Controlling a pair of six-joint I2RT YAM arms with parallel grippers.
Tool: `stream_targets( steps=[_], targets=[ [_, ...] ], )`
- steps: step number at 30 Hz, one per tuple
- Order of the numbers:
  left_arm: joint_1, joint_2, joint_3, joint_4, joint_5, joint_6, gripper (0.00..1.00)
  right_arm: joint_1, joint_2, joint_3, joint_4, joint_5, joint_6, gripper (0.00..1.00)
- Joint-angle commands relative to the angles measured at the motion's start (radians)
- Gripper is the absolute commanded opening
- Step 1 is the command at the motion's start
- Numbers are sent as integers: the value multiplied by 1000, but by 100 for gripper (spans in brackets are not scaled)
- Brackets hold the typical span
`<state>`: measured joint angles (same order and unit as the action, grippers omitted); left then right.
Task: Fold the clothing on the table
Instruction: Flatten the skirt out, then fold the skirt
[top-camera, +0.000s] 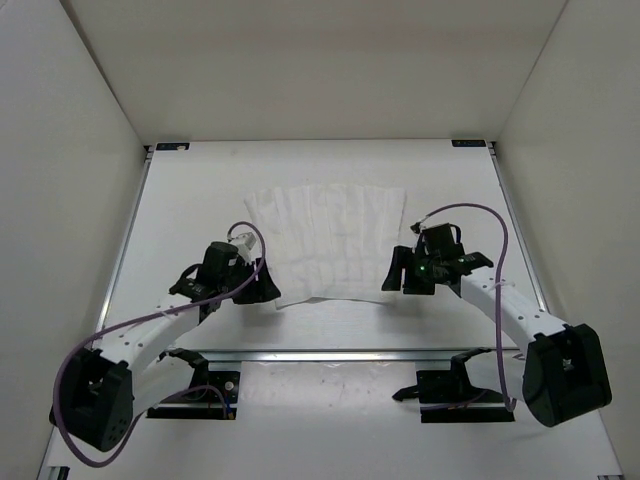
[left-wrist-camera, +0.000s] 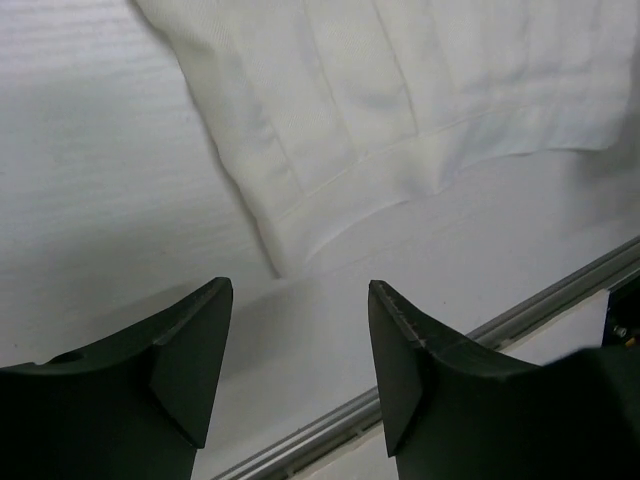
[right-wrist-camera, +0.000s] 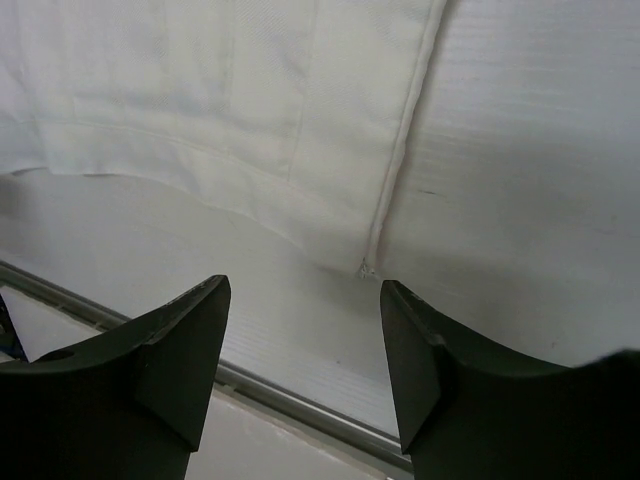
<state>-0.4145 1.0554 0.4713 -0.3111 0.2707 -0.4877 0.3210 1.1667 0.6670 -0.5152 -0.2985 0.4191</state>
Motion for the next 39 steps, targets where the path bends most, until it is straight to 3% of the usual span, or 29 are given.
stream_targets(
  steps=[1, 9, 15, 18, 20, 21, 22, 23, 27, 34, 39],
  targets=[
    [8, -43, -28, 75, -34, -25, 67, -20, -1, -33, 101, 18, 9, 59],
    [-72, 75, -56, 147, -82, -78, 69, 47, 60, -66, 150, 105, 40, 55],
    [-96, 161, -59, 208, -107, -98, 59, 81, 122, -63, 171, 183, 43, 52],
    [-104, 198, -49, 224, -103, -101, 48, 89, 152, -66, 170, 208, 47, 38],
    [-110, 231, -45, 240, -94, -98, 30, 95, 168, -69, 181, 208, 50, 21],
    [-106, 232, -37, 245, -87, -95, 26, 86, 172, -67, 184, 211, 46, 16],
    [-104, 247, -33, 245, -71, -89, 13, 85, 177, -67, 182, 207, 47, 2],
    [-106, 252, -20, 239, -73, -88, 0, 82, 169, -57, 172, 200, 44, 0],
    [-96, 215, 70, 97, -85, -31, 0, 99, 105, 17, 60, 217, 15, 0],
    [-76, 9, 197, -170, -122, 32, 0, 111, -67, 135, -124, 174, -9, 0],
    [-109, -157, 123, -261, -88, -25, 0, 185, -168, 83, -230, 168, 29, 0]
  ],
)
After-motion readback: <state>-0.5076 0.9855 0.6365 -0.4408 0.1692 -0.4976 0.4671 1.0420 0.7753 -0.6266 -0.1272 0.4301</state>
